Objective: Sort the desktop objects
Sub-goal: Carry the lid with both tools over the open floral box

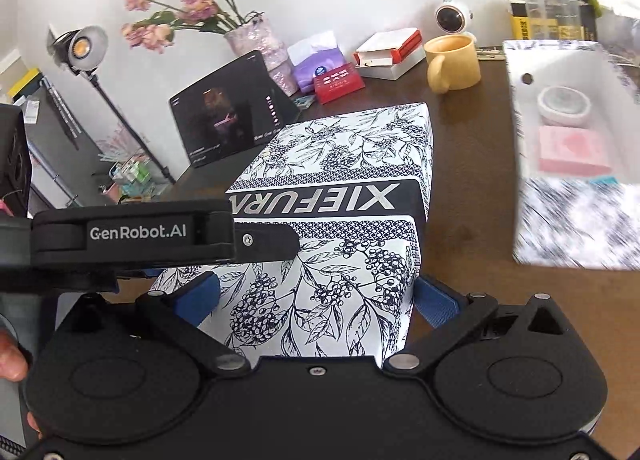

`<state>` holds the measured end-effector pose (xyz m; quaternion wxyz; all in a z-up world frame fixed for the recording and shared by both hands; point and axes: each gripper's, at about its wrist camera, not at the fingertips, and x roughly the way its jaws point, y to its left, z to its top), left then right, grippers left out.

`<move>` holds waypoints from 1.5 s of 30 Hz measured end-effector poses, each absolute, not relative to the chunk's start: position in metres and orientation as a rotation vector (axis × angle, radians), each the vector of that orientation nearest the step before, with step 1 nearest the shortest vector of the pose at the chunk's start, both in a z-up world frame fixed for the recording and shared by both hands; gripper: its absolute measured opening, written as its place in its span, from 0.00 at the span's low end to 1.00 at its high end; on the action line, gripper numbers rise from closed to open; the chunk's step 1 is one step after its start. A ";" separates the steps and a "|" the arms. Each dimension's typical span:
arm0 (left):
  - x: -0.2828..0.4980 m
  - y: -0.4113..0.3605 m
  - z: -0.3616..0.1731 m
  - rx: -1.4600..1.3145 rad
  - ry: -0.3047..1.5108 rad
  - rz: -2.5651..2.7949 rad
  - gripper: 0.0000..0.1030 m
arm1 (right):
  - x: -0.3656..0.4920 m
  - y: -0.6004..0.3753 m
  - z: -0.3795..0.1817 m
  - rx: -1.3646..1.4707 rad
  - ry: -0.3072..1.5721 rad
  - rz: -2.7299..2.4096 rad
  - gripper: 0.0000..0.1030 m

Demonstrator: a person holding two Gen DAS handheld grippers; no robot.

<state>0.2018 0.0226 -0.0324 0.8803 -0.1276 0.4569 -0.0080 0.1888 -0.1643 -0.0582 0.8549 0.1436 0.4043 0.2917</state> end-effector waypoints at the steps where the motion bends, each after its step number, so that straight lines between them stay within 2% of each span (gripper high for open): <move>1: 0.192 0.016 -0.031 -0.268 0.950 -0.015 1.00 | 0.179 -0.167 -0.057 0.300 0.852 0.616 1.00; 17: 0.100 -0.033 -0.036 -0.305 1.027 -0.066 1.00 | 0.080 -0.213 -0.062 0.303 0.902 0.602 1.00; 34: 0.071 -0.091 -0.044 -0.220 1.065 -0.277 1.00 | 0.021 -0.266 -0.068 0.375 0.891 0.419 1.00; 45: 0.065 -0.119 -0.034 -0.176 1.018 -0.354 1.00 | 0.011 -0.282 -0.065 0.386 0.829 0.361 1.00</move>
